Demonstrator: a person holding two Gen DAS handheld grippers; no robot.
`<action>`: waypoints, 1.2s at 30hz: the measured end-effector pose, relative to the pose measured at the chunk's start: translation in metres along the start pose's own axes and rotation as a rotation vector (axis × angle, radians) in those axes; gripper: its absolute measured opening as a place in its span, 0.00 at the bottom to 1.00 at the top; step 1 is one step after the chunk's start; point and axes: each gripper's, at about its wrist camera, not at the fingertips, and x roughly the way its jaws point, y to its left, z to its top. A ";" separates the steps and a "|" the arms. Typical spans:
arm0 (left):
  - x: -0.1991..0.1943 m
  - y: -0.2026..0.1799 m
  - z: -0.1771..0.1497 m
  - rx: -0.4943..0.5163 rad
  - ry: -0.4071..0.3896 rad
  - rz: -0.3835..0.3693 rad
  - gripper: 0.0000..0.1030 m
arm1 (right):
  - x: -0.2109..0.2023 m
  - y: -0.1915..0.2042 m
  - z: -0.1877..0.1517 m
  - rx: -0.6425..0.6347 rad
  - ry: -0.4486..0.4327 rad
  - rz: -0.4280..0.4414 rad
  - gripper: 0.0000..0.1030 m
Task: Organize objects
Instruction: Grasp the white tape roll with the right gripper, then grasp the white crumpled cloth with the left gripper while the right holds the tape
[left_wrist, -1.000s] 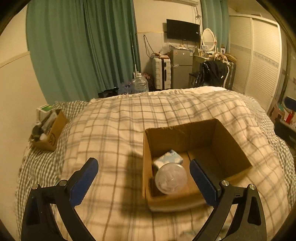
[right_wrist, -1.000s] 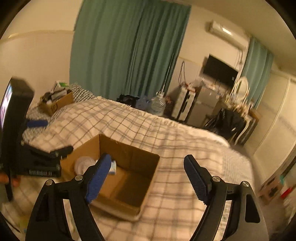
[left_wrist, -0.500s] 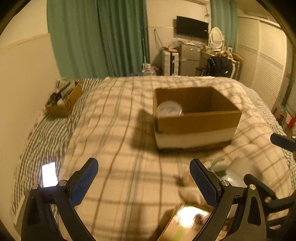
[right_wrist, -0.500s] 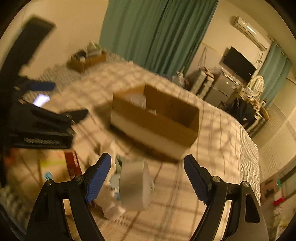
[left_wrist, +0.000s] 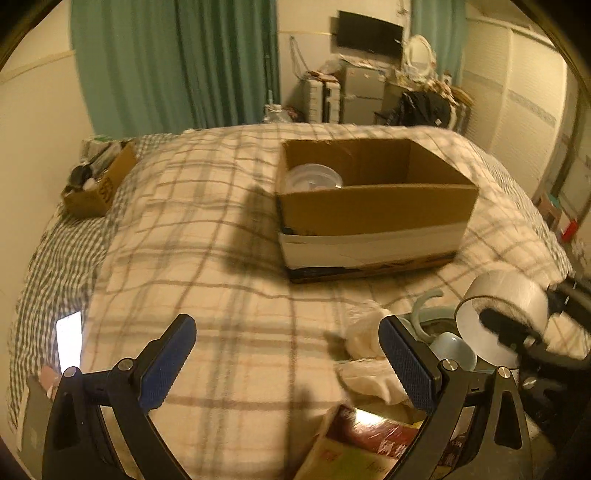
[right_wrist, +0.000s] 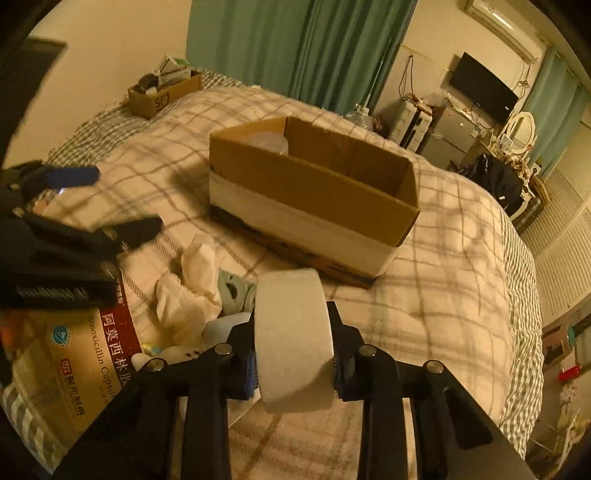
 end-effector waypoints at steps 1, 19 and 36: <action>0.003 -0.004 0.001 0.016 0.006 -0.007 0.99 | -0.002 -0.002 0.002 0.007 -0.010 0.002 0.27; 0.054 -0.055 -0.006 0.172 0.285 -0.210 0.57 | -0.017 -0.082 -0.001 0.148 -0.111 -0.045 0.27; -0.009 -0.026 -0.004 0.092 0.099 -0.201 0.10 | -0.056 -0.065 -0.006 0.140 -0.178 -0.052 0.27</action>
